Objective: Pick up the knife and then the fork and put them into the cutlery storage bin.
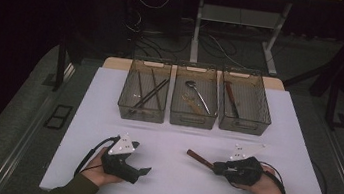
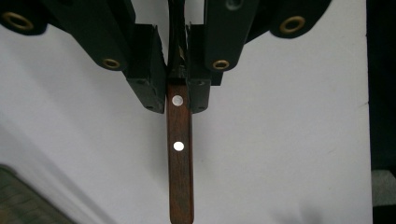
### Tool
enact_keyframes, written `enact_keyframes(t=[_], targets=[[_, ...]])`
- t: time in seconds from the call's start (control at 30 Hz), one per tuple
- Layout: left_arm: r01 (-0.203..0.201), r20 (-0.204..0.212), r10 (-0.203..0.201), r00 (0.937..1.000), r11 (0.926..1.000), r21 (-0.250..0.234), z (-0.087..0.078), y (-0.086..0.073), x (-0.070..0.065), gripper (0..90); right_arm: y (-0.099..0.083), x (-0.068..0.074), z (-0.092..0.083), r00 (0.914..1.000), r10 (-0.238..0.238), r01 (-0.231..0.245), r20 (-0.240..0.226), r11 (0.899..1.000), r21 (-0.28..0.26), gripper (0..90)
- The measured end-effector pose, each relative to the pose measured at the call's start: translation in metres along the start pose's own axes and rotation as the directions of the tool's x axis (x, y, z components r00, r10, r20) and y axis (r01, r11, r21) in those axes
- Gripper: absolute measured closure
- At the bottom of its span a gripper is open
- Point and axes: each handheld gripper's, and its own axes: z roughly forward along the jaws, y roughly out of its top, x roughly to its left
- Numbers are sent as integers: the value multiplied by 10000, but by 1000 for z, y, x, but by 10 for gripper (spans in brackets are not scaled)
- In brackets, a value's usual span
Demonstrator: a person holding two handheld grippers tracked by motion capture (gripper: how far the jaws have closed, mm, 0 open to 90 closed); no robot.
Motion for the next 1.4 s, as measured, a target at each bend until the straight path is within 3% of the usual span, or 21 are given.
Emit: enact_keyframes(t=[0.17, 0.37, 0.6, 0.77, 0.93, 1.03, 1.23, 1.4], targets=[[11, -3, -11, 10000, 10000, 3, 0, 0, 0, 59, 2, -5, -9, 9998, 193, -194, -31, 9991, -374, 783], [0, 2, 0, 10000, 10000, 10, 1, 0, 0, 59, 8, -17, -23, 9988, 396, -380, 274, 9977, -559, 783], [41, 1, -41, 10000, 10000, -9, 1, 0, 0, 59, 22, -36, -42, 9941, 648, -562, 871, 9936, -979, 783], [35, 15, -35, 10000, 10000, -20, 1, 0, 0, 59, 42, -59, -63, 9844, 941, -752, 1485, 9889, -1284, 783], [45, 33, -45, 10000, 10000, -26, 1, 0, 0, 59, 65, -93, -82, 9648, 1432, -1129, 2204, 9830, -1446, 782], [20, 60, -20, 10000, 10000, -27, 1, 0, 0, 58, 74, -117, -84, 9461, 1877, -1549, 2638, 9779, -1403, 782], [-29, 114, 30, 9999, 10000, -25, 1, 0, 0, 59, 82, -162, -75, 8991, 2936, -2536, 3248, 9539, -1603, 781], [-10, 186, 11, 9998, 10000, -72, 0, 0, 0, 59, 82, -183, -59, 8738, 3437, -3141, 3440, 9390, -1402, 781]])
